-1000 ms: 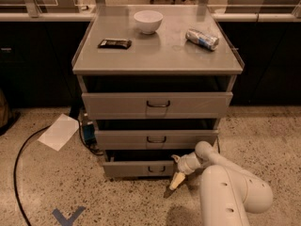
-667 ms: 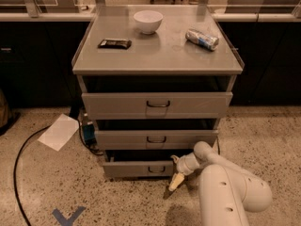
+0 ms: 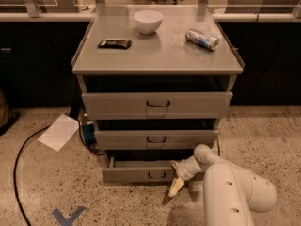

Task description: Open bottom drawer

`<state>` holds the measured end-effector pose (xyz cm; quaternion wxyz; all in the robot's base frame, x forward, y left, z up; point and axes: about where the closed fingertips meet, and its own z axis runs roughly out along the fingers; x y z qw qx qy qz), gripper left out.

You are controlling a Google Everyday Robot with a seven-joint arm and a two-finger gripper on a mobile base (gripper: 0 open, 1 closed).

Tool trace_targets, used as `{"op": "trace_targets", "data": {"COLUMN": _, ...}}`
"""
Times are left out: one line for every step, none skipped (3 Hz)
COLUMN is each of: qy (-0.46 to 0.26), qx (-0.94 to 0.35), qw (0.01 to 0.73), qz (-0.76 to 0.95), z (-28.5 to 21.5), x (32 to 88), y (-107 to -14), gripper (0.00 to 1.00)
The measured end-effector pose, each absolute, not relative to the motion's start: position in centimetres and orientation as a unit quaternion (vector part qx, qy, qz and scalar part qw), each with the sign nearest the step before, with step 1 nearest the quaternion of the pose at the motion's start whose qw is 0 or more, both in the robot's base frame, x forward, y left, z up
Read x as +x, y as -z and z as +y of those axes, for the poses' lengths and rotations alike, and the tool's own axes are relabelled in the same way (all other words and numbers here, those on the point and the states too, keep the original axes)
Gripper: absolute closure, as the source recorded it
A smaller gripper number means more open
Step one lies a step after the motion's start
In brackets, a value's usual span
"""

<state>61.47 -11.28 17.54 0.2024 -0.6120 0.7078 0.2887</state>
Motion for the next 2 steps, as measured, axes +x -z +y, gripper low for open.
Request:
{"op": "trace_targets", "data": {"qy": -0.29, "qx": -0.612, "qw": 0.202, "qz": 0.707, "z": -11.2, "x": 61.4, "y": -17.5, "gripper": 0.0}}
{"op": "trace_targets", "data": {"qy": -0.299, "qx": -0.614, "qw": 0.19, "qz": 0.705, "z": -10.8, "x": 59.7, "y": -17.4, "gripper": 0.0}}
